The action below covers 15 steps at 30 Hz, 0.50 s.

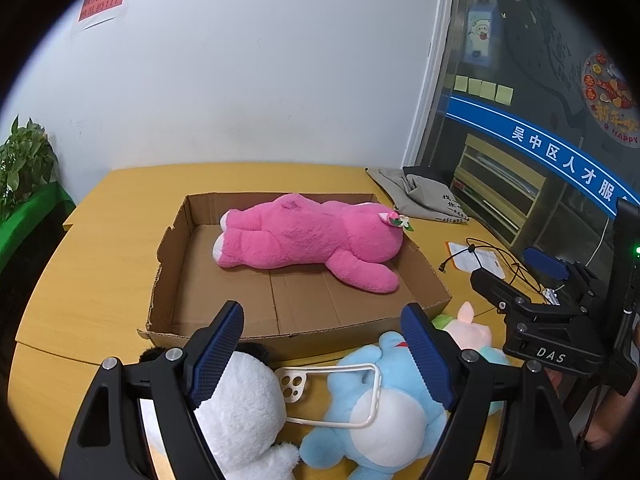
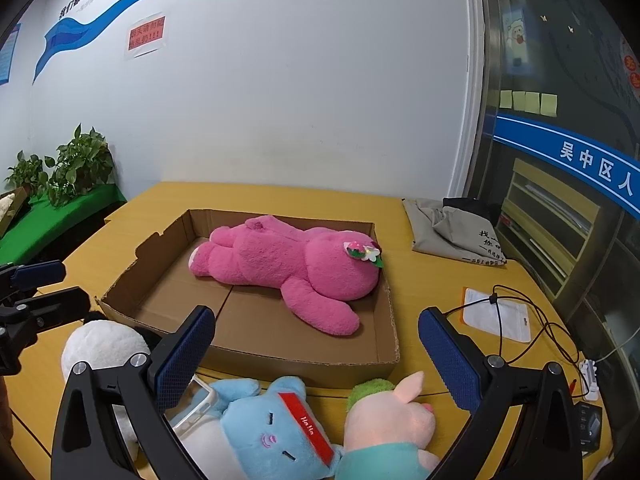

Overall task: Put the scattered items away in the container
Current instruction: 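Move both grippers to the white panda plush beside the box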

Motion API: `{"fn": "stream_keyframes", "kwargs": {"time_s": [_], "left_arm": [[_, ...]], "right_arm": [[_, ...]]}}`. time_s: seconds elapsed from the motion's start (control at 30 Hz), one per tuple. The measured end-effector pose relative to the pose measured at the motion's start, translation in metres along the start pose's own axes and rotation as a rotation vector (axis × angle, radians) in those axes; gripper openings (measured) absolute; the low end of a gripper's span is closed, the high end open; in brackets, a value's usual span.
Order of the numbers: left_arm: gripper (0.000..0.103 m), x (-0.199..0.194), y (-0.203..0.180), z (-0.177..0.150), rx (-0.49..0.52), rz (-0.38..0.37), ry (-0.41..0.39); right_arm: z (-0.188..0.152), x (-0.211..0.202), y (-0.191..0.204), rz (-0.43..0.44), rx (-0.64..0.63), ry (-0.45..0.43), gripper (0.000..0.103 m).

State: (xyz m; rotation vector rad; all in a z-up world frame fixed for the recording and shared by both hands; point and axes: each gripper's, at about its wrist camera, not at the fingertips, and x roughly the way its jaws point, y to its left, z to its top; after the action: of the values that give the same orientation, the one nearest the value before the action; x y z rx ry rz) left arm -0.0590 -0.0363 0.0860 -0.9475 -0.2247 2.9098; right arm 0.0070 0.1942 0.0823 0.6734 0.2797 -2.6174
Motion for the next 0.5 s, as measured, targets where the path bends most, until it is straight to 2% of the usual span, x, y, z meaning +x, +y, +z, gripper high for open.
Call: {"fn": "stream_keyframes", "kwargs": {"time_s": [0.5], "left_arm": [[0.081, -0.016, 0.031, -0.016, -0.042, -0.034, 0.011]], "right_arm": [[-0.001, 0.006, 0.005, 0.012, -0.006, -0.001, 0.103]]}}
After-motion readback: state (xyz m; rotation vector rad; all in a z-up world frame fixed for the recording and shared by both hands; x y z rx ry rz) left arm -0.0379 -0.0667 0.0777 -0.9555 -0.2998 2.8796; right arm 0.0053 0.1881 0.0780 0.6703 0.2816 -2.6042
